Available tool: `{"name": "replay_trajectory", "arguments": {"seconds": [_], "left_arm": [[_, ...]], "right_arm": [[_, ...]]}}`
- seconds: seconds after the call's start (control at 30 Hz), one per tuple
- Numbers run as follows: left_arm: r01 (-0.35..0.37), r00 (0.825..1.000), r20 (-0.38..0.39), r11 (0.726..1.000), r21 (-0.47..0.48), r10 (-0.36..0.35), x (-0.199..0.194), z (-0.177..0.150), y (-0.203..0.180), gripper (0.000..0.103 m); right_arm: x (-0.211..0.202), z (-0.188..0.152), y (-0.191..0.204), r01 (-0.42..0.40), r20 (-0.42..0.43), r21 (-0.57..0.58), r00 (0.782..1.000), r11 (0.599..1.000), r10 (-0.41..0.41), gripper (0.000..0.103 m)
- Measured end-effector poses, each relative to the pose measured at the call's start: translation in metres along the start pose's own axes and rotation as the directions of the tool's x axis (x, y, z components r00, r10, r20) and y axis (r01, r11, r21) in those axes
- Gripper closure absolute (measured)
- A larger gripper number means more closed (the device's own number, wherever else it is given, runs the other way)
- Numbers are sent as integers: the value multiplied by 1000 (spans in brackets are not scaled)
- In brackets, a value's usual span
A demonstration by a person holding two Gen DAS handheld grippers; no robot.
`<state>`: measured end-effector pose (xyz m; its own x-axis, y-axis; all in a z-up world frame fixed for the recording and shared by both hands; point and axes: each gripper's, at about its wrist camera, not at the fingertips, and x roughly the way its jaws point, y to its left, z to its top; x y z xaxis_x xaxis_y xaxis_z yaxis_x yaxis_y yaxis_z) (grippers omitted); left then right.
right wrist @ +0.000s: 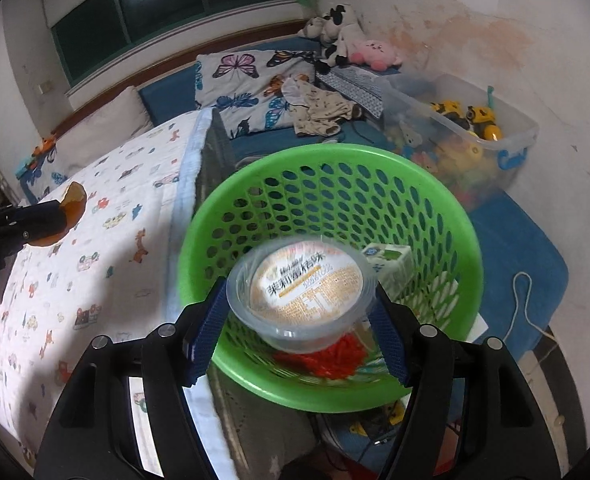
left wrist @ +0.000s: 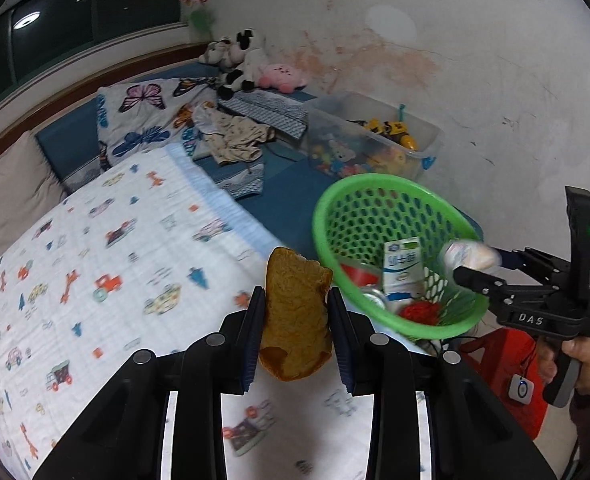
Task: Collect trash
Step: 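Drop the yogurt tub into the basket with the right tool while the left drops the bread slice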
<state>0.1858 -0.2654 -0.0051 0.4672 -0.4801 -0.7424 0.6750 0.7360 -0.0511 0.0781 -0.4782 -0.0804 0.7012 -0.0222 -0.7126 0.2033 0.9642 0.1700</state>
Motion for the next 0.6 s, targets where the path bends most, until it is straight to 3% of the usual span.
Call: {"name": "replay_trajectory", "arguments": {"seconds": [0.6], "left_arm": [[69,994,-95,995,71,-62,59,19,-76,72]], "right_arm": [[-24,-15,-35,-4,29,51,1000,999,3,26]]}}
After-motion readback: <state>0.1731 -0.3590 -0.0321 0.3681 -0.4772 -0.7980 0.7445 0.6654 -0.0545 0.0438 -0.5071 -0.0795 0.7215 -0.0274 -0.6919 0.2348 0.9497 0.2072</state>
